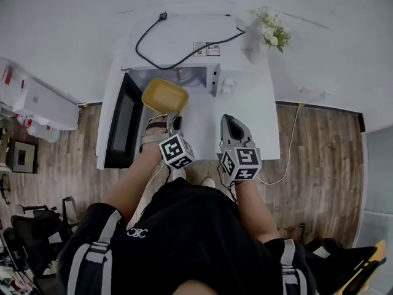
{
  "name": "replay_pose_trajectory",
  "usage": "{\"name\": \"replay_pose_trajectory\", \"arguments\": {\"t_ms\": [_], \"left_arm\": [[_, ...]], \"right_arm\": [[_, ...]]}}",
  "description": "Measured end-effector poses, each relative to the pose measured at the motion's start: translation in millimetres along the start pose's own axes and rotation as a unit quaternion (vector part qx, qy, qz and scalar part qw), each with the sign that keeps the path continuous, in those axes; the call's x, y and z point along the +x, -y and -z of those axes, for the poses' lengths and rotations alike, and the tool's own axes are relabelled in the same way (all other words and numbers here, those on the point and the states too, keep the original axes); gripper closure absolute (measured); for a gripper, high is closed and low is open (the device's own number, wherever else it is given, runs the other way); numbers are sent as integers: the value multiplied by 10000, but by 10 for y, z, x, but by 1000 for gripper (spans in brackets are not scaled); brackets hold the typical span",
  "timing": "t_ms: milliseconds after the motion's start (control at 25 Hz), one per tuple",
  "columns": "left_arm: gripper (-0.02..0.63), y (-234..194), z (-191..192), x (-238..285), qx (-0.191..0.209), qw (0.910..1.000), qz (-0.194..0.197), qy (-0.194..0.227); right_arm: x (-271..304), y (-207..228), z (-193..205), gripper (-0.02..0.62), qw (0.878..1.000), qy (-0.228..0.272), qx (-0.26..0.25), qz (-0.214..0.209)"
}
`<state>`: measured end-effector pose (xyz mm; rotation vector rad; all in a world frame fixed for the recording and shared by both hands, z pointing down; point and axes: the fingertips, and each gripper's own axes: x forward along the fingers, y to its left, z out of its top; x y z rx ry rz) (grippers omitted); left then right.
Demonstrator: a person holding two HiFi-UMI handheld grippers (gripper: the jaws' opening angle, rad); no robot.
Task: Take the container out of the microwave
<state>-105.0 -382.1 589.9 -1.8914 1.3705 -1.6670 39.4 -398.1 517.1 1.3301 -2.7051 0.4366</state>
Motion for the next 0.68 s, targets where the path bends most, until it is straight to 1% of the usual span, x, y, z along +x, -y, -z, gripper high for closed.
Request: {"name": "replay_pose_trajectory", "arguments": {"t_ms": [120,320,680], "left_arm": [[509,6,-14,-1,44,10000,7,20],[509,-13,-2,29,-18,10000,39,43],[509,-80,73,70,18,10000,61,67]], "right_arm": [[20,0,-1,592,10000,16,14,15],[44,6,-17,592,9999,62,-72,115],[116,-45,-24,592,9999,54,-1,158]]}}
